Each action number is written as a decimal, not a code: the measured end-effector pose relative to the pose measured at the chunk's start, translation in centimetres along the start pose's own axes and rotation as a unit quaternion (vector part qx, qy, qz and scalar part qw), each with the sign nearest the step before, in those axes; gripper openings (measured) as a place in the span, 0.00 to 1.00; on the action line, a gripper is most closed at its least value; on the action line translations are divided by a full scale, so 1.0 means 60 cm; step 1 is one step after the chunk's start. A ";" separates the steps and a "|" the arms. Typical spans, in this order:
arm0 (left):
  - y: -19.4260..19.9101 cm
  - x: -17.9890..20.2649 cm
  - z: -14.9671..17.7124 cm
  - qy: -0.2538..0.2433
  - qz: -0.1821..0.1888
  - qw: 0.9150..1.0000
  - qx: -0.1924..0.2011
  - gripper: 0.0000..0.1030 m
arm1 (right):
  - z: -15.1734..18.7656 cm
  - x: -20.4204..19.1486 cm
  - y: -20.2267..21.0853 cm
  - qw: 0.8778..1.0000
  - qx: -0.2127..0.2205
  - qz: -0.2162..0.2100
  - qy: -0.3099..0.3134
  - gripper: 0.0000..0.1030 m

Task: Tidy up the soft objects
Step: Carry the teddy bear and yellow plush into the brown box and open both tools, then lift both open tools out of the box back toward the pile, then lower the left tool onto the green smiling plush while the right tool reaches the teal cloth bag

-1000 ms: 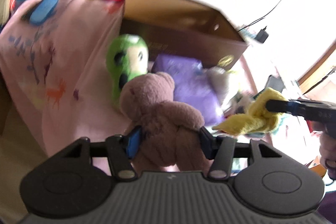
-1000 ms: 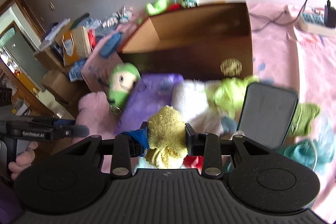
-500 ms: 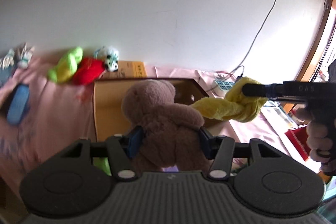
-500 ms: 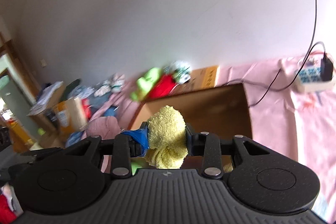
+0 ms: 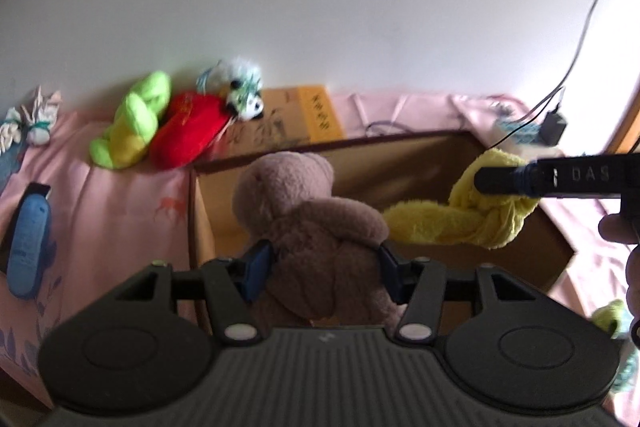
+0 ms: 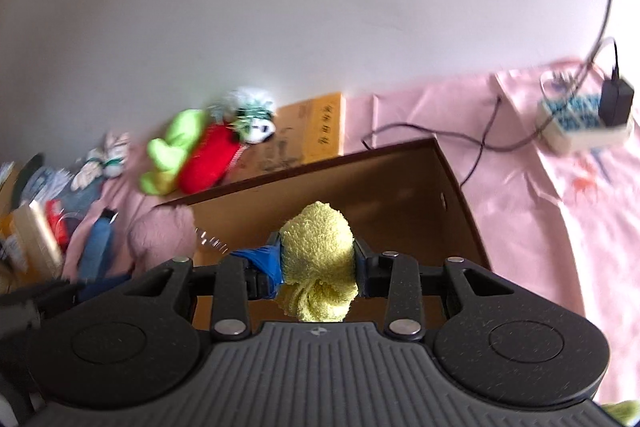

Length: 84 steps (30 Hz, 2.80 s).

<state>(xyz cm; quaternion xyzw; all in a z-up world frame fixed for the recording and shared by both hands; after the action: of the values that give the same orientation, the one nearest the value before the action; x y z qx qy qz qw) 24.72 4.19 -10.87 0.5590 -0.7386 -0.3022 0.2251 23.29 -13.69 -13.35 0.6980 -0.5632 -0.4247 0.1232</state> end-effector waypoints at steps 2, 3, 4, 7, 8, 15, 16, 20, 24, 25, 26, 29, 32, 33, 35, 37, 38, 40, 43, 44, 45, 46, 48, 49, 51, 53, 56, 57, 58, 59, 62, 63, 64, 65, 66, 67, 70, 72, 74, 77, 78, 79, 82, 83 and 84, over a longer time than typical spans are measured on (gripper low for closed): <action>-0.026 0.000 0.007 0.004 -0.008 1.000 -0.017 0.54 | -0.004 0.007 -0.025 1.000 0.002 0.015 -0.009 0.18; -0.039 -0.001 0.008 0.005 -0.012 1.000 -0.024 0.54 | -0.004 0.008 -0.036 1.000 0.002 0.019 -0.012 0.18; -0.048 0.002 0.010 0.005 -0.016 0.999 -0.030 0.55 | -0.002 0.010 -0.049 1.000 -0.001 0.023 -0.015 0.19; -0.069 0.005 0.016 -0.001 -0.033 0.999 -0.043 0.55 | 0.005 0.015 -0.078 0.999 -0.013 0.034 -0.032 0.23; -0.073 0.006 0.019 -0.001 -0.038 0.998 -0.048 0.55 | 0.008 0.015 -0.084 0.999 -0.016 0.034 -0.036 0.23; -0.058 0.010 0.011 -0.018 -0.051 0.998 -0.014 0.64 | 0.014 0.016 -0.096 0.997 -0.012 0.012 -0.071 0.25; -0.055 0.012 0.010 -0.021 -0.051 0.998 -0.011 0.64 | 0.013 0.016 -0.094 0.997 -0.010 0.005 -0.080 0.25; -0.046 0.020 0.018 -0.025 -0.049 0.998 -0.010 0.66 | 0.008 0.013 -0.073 0.996 0.002 -0.010 -0.092 0.26; -0.027 0.021 0.024 -0.009 -0.048 0.999 0.004 0.66 | 0.001 0.002 -0.044 0.995 0.017 -0.027 -0.093 0.27; -0.021 0.019 0.022 -0.007 -0.048 0.999 0.011 0.66 | 0.000 -0.002 -0.038 0.995 0.021 -0.029 -0.092 0.27; -0.013 0.017 0.020 -0.005 -0.048 0.999 0.019 0.66 | -0.002 -0.006 -0.030 0.995 0.027 -0.031 -0.090 0.28; 0.003 0.010 0.015 0.002 -0.048 0.998 0.031 0.66 | 0.000 -0.015 -0.011 0.996 0.031 -0.035 -0.082 0.28; 0.019 0.003 0.011 0.000 -0.056 0.998 0.042 0.66 | 0.009 -0.015 0.003 0.995 0.030 -0.036 -0.083 0.28; 0.024 0.003 0.010 -0.004 -0.059 0.997 0.045 0.66 | 0.012 -0.014 0.007 0.995 0.030 -0.035 -0.084 0.28; 0.035 0.003 0.008 -0.011 -0.060 0.997 0.051 0.66 | 0.018 -0.010 0.018 0.995 0.032 -0.035 -0.088 0.28; 0.049 0.005 0.007 -0.013 -0.056 0.997 0.057 0.66 | 0.023 -0.005 0.030 0.995 0.031 -0.036 -0.092 0.28; 0.054 0.006 0.007 -0.012 -0.054 0.997 0.056 0.66 | 0.026 -0.003 0.037 0.994 0.032 -0.039 -0.096 0.28; 0.061 0.008 0.009 -0.009 -0.055 0.997 0.051 0.66 | 0.032 0.003 0.053 0.993 0.031 -0.048 -0.106 0.28; 0.066 0.012 0.015 -0.006 -0.063 0.997 0.033 0.66 | 0.039 0.013 0.083 0.992 0.046 -0.045 -0.108 0.28; 0.068 0.014 0.018 -0.005 -0.066 0.997 0.026 0.66 | 0.041 0.017 0.093 0.992 0.051 -0.042 -0.107 0.28; 0.070 0.015 0.020 -0.002 -0.070 0.997 0.020 0.66 | 0.044 0.021 0.102 0.992 0.054 -0.041 -0.107 0.28; 0.073 0.016 0.023 0.000 -0.074 0.997 0.017 0.66 | 0.047 0.025 0.110 0.992 0.056 -0.043 -0.108 0.28; 0.083 0.021 0.029 0.004 -0.085 0.996 0.010 0.66 | 0.053 0.034 0.122 0.991 0.052 -0.051 -0.113 0.28; 0.089 0.023 0.032 0.005 -0.091 0.996 0.007 0.66 | 0.057 0.038 0.127 0.990 0.050 -0.058 -0.115 0.28; 0.099 0.029 0.039 0.004 -0.103 0.995 0.001 0.66 | 0.064 0.045 0.137 0.990 0.046 -0.068 -0.117 0.29; 0.111 0.036 0.048 0.003 -0.119 0.993 -0.004 0.66 | 0.073 0.050 0.147 0.989 0.044 -0.077 -0.115 0.29; 0.126 0.052 0.061 0.000 -0.138 0.990 -0.012 0.66 | 0.083 0.050 0.162 0.991 0.042 -0.086 -0.095 0.29; 0.130 0.058 0.065 0.000 -0.143 0.990 -0.014 0.66 | 0.088 0.049 0.167 0.992 0.041 -0.088 -0.086 0.29; 0.135 0.065 0.071 0.001 -0.147 0.989 -0.017 0.66 | 0.092 0.049 0.173 0.992 0.041 -0.091 -0.079 0.29; 0.139 0.070 0.075 0.002 -0.150 0.988 -0.019 0.66 | 0.095 0.049 0.179 0.992 0.041 -0.096 -0.074 0.29; 0.152 0.084 0.090 0.007 -0.165 0.986 -0.027 0.67 | 0.105 0.051 0.196 0.991 0.038 -0.112 -0.063 0.29; 0.156 0.089 0.095 0.012 -0.168 0.985 -0.030 0.67 | 0.108 0.053 0.201 0.991 0.037 -0.117 -0.060 0.29; 0.160 0.092 0.100 0.016 -0.170 0.985 -0.033 0.67 | 0.111 0.055 0.205 0.990 0.036 -0.122 -0.057 0.29; 0.163 0.095 0.104 0.022 -0.171 0.984 -0.036 0.67 | 0.114 0.057 0.210 0.990 0.034 -0.126 -0.055 0.29; 0.166 0.096 0.108 0.027 -0.173 0.984 -0.039 0.67 | 0.117 0.058 0.214 0.990 0.032 -0.131 -0.052 0.29; 0.171 0.097 0.113 0.031 -0.175 0.983 -0.040 0.67 | 0.120 0.059 0.218 0.989 0.029 -0.137 -0.048 0.29; 0.186 0.098 0.124 0.045 -0.180 0.982 -0.041 0.67 | 0.124 0.064 0.235 0.988 0.029 -0.149 -0.034 0.29; 0.195 0.096 0.133 0.052 -0.187 0.980 -0.042 0.67 | 0.126 0.069 0.245 0.987 0.030 -0.155 -0.027 0.29; 0.205 0.090 0.143 0.065 -0.189 0.979 -0.044 0.67 | 0.129 0.077 0.251 0.986 0.026 -0.162 -0.024 0.29; 0.215 0.084 0.162 0.085 -0.184 0.978 -0.050 0.67 | 0.139 0.086 0.259 0.985 0.018 -0.172 -0.017 0.29; 0.219 0.080 0.169 0.092 -0.183 0.977 -0.052 0.67 | 0.143 0.087 0.261 0.984 0.015 -0.175 -0.012 0.29; 0.223 0.079 0.175 0.098 -0.182 0.977 -0.054 0.67 | 0.147 0.088 0.264 0.984 0.012 -0.179 -0.006 0.29; 0.230 0.073 0.195 0.105 -0.187 0.975 -0.060 0.67 | 0.160 0.090 0.270 0.983 0.007 -0.183 0.013 0.29; 0.232 0.073 0.201 0.105 -0.189 0.974 -0.062 0.67 | 0.165 0.089 0.271 0.982 0.005 -0.185 0.020 0.29; 0.234 0.073 0.207 0.105 -0.189 0.974 -0.064 0.68 | 0.170 0.089 0.272 0.982 0.001 -0.188 0.026 0.29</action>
<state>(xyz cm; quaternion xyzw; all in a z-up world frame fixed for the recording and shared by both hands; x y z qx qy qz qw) 5.49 5.09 -10.01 0.7014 -0.5710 -0.3257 0.2755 4.71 -20.78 -11.34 0.8022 -0.4195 -0.4214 0.0547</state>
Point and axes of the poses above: each gripper's, at about its wrist camera, not at the fingertips, and y roughly against the way its jaws point, x to its right, z to its underside, the point moved 9 cm from there along -y, roughly the way its jaws point, and after that the axes turned 7 degrees about -y, right-handed, at the moved point
